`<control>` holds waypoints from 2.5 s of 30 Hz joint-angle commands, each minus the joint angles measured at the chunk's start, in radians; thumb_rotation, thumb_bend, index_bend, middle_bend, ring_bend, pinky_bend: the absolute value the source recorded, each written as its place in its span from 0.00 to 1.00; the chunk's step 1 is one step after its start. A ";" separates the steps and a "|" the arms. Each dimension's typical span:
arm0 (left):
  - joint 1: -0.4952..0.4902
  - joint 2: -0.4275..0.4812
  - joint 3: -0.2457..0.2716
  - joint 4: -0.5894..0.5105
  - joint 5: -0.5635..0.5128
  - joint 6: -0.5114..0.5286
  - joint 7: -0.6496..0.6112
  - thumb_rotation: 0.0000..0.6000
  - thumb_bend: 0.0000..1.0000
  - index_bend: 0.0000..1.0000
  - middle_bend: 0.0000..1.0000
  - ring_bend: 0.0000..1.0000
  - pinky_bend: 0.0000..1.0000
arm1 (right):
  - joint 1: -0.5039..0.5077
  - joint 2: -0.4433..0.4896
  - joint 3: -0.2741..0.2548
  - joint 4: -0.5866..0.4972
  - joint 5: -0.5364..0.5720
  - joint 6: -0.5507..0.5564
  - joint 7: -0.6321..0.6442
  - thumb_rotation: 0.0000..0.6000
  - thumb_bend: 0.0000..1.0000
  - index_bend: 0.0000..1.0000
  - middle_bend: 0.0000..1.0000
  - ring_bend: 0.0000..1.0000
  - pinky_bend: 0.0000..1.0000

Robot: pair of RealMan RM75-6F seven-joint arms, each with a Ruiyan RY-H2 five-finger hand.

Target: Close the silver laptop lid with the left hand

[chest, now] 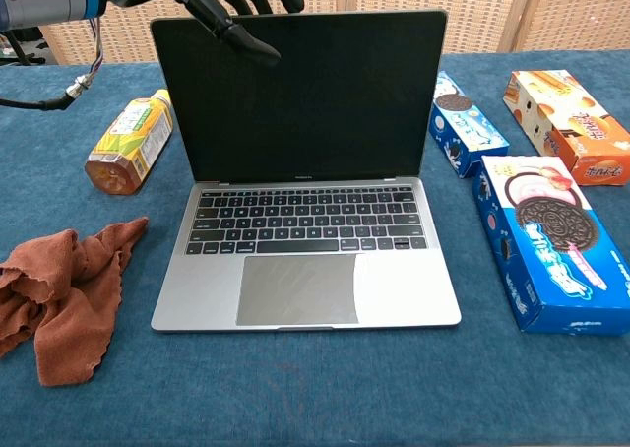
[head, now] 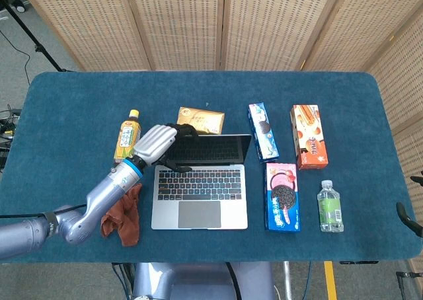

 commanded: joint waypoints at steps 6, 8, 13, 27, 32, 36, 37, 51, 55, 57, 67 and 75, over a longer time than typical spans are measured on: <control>0.013 0.009 0.005 -0.033 -0.027 -0.003 -0.015 0.86 0.01 0.37 0.34 0.32 0.30 | 0.002 0.000 -0.004 -0.004 0.002 -0.009 -0.008 1.00 0.29 0.28 0.23 0.36 0.24; 0.017 0.010 0.005 -0.042 -0.036 -0.004 -0.021 0.86 0.01 0.37 0.34 0.32 0.30 | 0.002 0.001 -0.004 -0.006 0.001 -0.009 -0.010 1.00 0.29 0.28 0.23 0.36 0.24; 0.025 0.014 0.007 -0.069 -0.050 -0.006 -0.034 0.86 0.01 0.37 0.34 0.33 0.30 | 0.002 0.000 -0.006 -0.007 0.001 -0.010 -0.016 1.00 0.29 0.28 0.23 0.36 0.24; 0.047 0.027 -0.004 -0.145 -0.051 0.014 -0.070 0.86 0.01 0.37 0.34 0.34 0.31 | 0.001 0.000 -0.008 -0.012 -0.001 -0.010 -0.023 1.00 0.29 0.28 0.23 0.36 0.24; 0.055 0.035 -0.003 -0.175 -0.051 0.013 -0.082 0.86 0.01 0.37 0.34 0.34 0.31 | 0.001 0.001 -0.010 -0.015 -0.001 -0.011 -0.025 1.00 0.29 0.28 0.23 0.36 0.24; 0.062 0.039 0.001 -0.194 -0.052 0.010 -0.093 0.86 0.01 0.37 0.34 0.34 0.31 | -0.001 0.002 -0.012 -0.019 -0.004 -0.008 -0.027 1.00 0.29 0.28 0.23 0.36 0.24; 0.063 0.040 0.002 -0.197 -0.053 0.009 -0.095 0.86 0.01 0.37 0.34 0.34 0.31 | -0.001 0.002 -0.012 -0.019 -0.004 -0.008 -0.028 1.00 0.29 0.28 0.23 0.36 0.24; 0.087 0.054 0.017 -0.246 -0.053 0.014 -0.113 0.86 0.01 0.37 0.34 0.35 0.31 | -0.009 0.003 -0.021 -0.030 -0.005 -0.006 -0.048 1.00 0.29 0.28 0.23 0.36 0.24; 0.088 0.059 0.027 -0.252 -0.051 0.010 -0.098 0.86 0.01 0.38 0.37 0.37 0.32 | -0.009 0.002 -0.023 -0.032 -0.003 -0.009 -0.052 1.00 0.29 0.28 0.23 0.36 0.24; 0.088 0.060 0.030 -0.255 -0.052 0.009 -0.093 0.86 0.01 0.39 0.38 0.38 0.33 | -0.010 0.002 -0.023 -0.032 -0.002 -0.010 -0.053 1.00 0.29 0.28 0.23 0.36 0.24; 0.080 0.066 0.043 -0.265 -0.069 -0.002 -0.058 0.85 0.00 0.44 0.43 0.42 0.36 | -0.016 0.006 -0.031 -0.034 -0.004 -0.011 -0.061 1.00 0.29 0.28 0.23 0.36 0.24; 0.066 0.076 0.057 -0.277 -0.082 -0.027 -0.025 0.85 0.00 0.45 0.44 0.43 0.36 | -0.029 0.007 -0.045 -0.029 0.006 -0.017 -0.068 1.00 0.29 0.27 0.23 0.36 0.24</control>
